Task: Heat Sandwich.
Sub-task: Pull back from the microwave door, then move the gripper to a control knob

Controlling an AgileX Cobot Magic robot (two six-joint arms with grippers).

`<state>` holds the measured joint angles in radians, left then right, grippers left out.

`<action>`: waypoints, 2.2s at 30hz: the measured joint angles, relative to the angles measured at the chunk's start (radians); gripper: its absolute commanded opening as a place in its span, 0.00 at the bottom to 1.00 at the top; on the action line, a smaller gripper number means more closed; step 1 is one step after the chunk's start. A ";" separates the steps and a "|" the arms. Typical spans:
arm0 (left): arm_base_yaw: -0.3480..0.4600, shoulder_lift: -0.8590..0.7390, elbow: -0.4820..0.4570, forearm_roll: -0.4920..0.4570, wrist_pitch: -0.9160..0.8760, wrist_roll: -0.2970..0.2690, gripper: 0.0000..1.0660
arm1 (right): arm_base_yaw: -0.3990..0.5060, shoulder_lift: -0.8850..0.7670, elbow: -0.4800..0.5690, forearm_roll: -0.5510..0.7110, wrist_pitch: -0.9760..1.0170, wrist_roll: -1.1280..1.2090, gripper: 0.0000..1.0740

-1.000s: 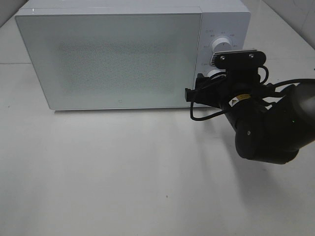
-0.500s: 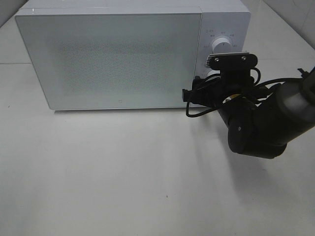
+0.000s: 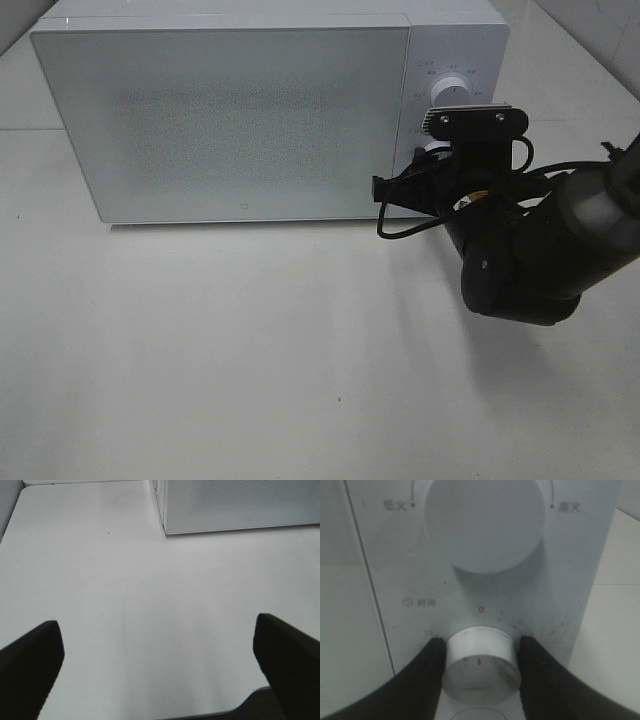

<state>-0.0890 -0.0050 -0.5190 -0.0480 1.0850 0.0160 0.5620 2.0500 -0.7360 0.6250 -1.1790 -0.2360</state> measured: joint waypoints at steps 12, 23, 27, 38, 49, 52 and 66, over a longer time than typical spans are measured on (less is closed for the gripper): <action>0.000 0.000 0.000 0.000 -0.001 0.000 0.92 | 0.000 0.000 0.000 0.000 -0.002 -0.001 0.14; 0.000 0.000 0.000 0.000 -0.001 0.000 0.92 | 0.000 0.000 0.000 0.003 -0.002 -0.001 0.11; 0.000 0.000 0.000 0.000 -0.001 0.000 0.92 | 0.000 0.000 0.000 0.003 -0.002 0.007 0.12; 0.000 0.000 0.000 0.000 -0.001 0.000 0.92 | 0.000 0.002 0.000 0.002 -0.005 0.236 0.13; 0.000 0.000 0.000 0.000 -0.001 0.000 0.92 | 0.000 0.002 0.003 0.002 -0.007 0.805 0.13; 0.000 0.000 0.000 0.000 -0.001 0.000 0.92 | 0.001 0.002 0.003 0.004 -0.007 0.904 0.13; 0.000 0.000 0.000 0.000 -0.001 0.000 0.92 | 0.001 0.003 0.008 -0.001 -0.014 1.569 0.14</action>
<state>-0.0890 -0.0050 -0.5190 -0.0480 1.0840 0.0160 0.5630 2.0530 -0.7280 0.6240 -1.1930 1.3330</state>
